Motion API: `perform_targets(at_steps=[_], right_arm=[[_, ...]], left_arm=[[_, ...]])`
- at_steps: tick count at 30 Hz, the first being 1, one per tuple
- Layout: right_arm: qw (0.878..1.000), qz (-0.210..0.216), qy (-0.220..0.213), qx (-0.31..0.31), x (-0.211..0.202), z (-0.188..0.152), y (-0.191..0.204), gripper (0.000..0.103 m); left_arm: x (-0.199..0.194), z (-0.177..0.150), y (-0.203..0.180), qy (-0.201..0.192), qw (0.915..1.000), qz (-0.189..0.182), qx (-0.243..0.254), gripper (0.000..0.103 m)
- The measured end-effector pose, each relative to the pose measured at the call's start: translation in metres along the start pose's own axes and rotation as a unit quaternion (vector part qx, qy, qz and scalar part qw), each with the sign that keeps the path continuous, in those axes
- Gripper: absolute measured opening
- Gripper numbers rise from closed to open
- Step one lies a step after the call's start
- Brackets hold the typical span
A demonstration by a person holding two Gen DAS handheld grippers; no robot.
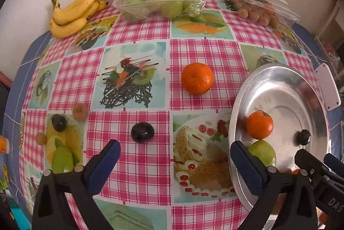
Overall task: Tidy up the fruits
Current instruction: 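Withdraw both grippers from the bowl back over the remaining fruit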
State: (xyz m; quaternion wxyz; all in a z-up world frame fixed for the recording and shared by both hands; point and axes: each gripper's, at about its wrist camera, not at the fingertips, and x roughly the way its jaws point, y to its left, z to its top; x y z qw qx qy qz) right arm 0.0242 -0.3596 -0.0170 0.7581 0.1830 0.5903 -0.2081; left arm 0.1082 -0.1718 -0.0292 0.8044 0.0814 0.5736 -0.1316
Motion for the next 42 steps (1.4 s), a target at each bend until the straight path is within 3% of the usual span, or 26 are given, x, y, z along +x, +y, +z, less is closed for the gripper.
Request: perform_targets(at_steps=[17,42], right_arm=[[1.000,0.006,0.008,-0.024,0.002,0.001,0.007,0.100],[0.993,0.024,0.006,-0.119,-0.005,-0.017,0.104,0.100]], left_arm=[[0.001,-0.004,0.016,0.006,0.9999,0.009,-0.003,0.103],[-0.018,-0.014,0.149,-0.003,0.9912,0.055,-0.120,0.103]])
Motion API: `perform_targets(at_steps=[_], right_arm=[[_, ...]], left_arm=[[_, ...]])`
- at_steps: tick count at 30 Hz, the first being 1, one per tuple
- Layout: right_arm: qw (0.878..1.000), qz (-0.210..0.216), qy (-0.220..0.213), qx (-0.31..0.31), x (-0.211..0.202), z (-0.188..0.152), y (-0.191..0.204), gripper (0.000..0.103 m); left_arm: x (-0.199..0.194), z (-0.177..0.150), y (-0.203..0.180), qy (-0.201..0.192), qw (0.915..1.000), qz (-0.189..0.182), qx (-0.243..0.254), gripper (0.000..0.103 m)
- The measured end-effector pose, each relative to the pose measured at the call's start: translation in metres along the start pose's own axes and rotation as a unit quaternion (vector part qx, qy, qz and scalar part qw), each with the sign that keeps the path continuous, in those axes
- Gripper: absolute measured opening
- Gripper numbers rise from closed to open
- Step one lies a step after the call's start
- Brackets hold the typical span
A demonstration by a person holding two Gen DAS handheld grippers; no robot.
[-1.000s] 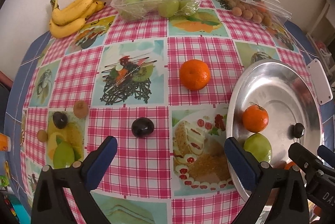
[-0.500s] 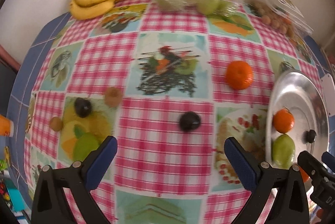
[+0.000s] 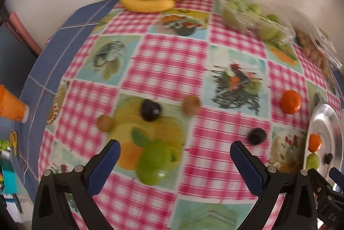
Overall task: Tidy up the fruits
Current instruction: 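Withdraw both grippers from the bowl back over the remaining fruit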
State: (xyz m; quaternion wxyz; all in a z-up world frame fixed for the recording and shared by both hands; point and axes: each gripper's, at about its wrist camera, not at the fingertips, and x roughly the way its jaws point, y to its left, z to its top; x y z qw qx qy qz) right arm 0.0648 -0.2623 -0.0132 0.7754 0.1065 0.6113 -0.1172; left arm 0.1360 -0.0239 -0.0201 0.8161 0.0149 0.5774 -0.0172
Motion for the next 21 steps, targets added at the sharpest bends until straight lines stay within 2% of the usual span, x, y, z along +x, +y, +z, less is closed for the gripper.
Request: perform_targets(at_steps=[21], right_arm=[[0.996,0.027,0.015,-0.085,0.014,-0.016,0.097,0.100]], left_arm=[[-0.003,-0.008,0.069,-0.001,0.9980,0.004,-0.063,0.103]])
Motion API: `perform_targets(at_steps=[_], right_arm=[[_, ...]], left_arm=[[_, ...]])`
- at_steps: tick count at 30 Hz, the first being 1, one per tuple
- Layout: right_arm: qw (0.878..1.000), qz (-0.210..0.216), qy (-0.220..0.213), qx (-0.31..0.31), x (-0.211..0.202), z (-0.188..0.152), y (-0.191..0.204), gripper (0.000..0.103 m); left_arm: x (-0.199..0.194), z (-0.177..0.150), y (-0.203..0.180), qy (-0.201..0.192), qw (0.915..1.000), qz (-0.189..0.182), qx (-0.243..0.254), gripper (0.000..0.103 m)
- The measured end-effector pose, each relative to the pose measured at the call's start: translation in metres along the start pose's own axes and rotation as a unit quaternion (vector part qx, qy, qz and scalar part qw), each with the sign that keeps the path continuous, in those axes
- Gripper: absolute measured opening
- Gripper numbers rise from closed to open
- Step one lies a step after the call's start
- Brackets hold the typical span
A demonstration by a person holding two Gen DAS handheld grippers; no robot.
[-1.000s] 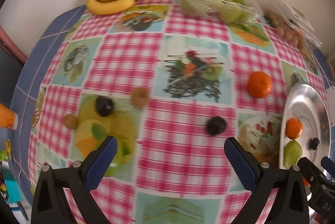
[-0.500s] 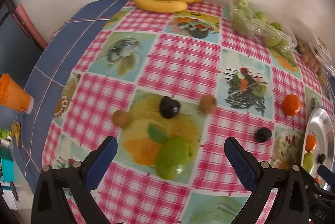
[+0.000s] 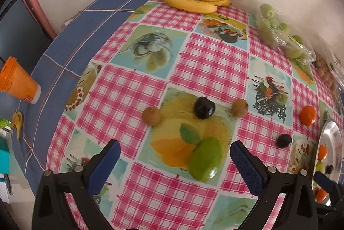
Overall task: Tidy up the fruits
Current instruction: 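Withdraw both grippers from the bowl back over the remaining fruit, then move the right gripper to the green oval fruit while the left approaches a kiwi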
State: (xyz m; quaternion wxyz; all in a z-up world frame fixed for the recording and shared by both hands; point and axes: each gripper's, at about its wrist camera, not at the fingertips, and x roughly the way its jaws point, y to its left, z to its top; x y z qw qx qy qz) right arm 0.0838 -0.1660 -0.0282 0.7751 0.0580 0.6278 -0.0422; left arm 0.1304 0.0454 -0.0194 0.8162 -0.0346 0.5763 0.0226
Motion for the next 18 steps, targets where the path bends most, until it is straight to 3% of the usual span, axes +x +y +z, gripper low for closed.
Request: perform_targets(at_steps=[18], right_arm=[[0.999,0.034,-0.019,-0.002,0.022,0.009,0.034,0.101]], left_arm=[[0.010,0.006,0.039,0.021,0.9974,-0.036,-0.058,0.103]])
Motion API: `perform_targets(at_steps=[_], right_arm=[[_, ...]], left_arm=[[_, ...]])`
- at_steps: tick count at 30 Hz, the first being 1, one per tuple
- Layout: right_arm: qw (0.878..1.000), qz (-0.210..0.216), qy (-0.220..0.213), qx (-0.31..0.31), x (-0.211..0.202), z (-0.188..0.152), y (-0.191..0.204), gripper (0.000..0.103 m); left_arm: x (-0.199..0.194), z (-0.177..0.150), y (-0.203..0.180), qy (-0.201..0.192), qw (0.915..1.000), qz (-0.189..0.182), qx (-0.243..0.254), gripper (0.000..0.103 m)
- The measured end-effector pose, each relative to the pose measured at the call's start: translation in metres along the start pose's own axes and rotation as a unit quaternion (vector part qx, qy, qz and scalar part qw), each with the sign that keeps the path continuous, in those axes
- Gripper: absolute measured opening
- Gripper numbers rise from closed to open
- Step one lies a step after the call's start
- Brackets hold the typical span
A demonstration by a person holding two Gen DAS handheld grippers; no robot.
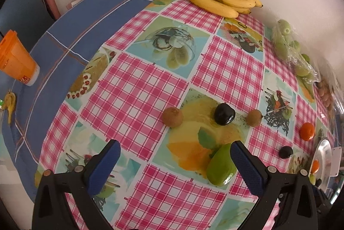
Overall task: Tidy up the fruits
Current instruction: 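Move the right gripper to the green oval fruit while the left approaches a kiwi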
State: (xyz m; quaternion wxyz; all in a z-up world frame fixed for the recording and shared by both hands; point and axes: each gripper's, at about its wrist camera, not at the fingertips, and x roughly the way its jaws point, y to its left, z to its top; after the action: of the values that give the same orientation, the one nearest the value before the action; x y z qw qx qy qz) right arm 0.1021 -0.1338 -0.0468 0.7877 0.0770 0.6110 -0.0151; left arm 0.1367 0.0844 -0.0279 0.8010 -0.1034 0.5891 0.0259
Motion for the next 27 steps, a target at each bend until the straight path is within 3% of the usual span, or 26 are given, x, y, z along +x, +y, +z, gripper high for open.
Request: perform_targets(at_steps=[5,9,27], right_arm=[[1.000,0.005,0.005,-0.015,0.007,-0.001,0.017,0.101],[0.999,0.033,-0.002,-0.010,0.008,0.000,0.033,0.101],[0.999,0.042,-0.012,-0.029,0.021,-0.004,0.076,0.100]], left_arm=[[-0.001,0.008,0.008,-0.009,0.9999,0.001,0.011,0.103],[0.000,0.014,0.015,-0.016,0.9997,0.006,0.017,0.101],[0.025,0.026,0.018,0.012,0.9983,-0.044,0.036,0.084]])
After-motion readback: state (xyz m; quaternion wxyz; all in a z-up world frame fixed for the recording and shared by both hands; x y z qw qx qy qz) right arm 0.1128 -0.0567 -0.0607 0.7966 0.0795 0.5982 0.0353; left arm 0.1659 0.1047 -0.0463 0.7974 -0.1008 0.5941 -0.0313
